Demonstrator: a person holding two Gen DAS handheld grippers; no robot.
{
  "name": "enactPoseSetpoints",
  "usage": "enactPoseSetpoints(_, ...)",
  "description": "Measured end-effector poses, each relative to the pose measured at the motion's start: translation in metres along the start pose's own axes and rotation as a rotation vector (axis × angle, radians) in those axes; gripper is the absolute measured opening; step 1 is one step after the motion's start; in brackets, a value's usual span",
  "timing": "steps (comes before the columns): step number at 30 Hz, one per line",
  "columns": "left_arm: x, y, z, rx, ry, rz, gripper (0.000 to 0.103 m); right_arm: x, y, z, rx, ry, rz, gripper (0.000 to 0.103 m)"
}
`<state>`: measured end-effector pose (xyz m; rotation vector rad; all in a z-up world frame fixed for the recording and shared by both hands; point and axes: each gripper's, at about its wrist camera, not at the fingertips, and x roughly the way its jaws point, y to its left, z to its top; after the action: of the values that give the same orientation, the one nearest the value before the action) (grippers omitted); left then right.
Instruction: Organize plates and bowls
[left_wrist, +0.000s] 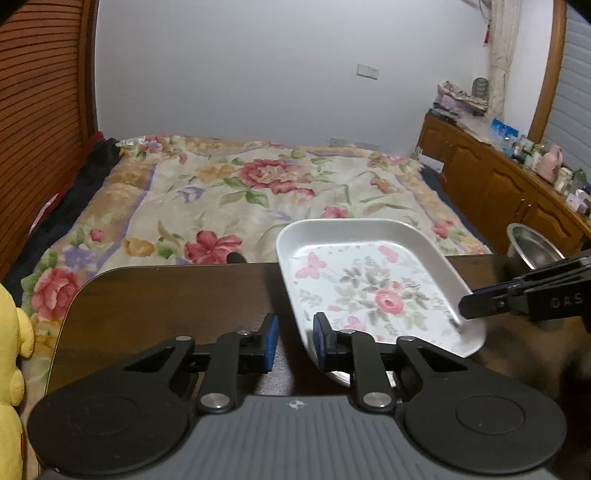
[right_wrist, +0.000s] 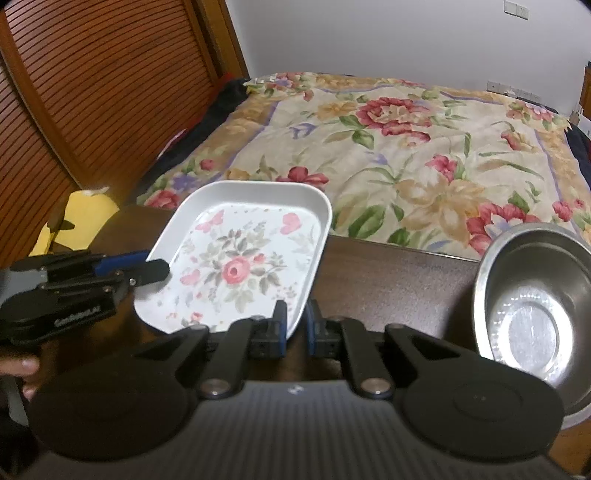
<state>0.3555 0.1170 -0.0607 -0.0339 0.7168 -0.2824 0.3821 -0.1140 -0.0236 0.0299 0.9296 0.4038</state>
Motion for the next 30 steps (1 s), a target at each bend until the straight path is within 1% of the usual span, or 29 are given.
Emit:
enactPoseSetpoints(3, 0.0, -0.001, -0.001, 0.0, 0.005, -0.017, 0.012, 0.001, 0.001, 0.001, -0.001, 0.005, -0.001, 0.012)
enactPoseSetpoints(6, -0.004, -0.003, -0.002, 0.0, 0.016, -0.011, 0.011, 0.002, 0.001, 0.001, 0.001, 0.009, 0.008, 0.012)
enactPoseSetpoints(8, -0.009, -0.003, -0.003, -0.017, 0.039, -0.014, 0.011, 0.001, 0.002, 0.0, -0.013, 0.017, 0.016, 0.012)
enactPoseSetpoints(13, -0.031, -0.006, -0.005, -0.026, 0.027, -0.034, 0.012, -0.012, 0.001, -0.004, -0.015, 0.013, 0.061, 0.012)
enactPoseSetpoints(20, -0.065, -0.016, -0.006, -0.012, -0.011, -0.034, 0.013, -0.035, 0.003, -0.012, -0.006, -0.03, 0.096, 0.011)
enactPoseSetpoints(27, -0.102, -0.035, -0.008, 0.037, -0.052, -0.006, 0.014, -0.064, 0.008, -0.021, -0.011, -0.079, 0.114, 0.011)
enactPoseSetpoints(30, -0.117, -0.041, -0.006, 0.042, -0.075, -0.009, 0.014, -0.078, 0.01, -0.023, -0.008, -0.107, 0.12, 0.011)
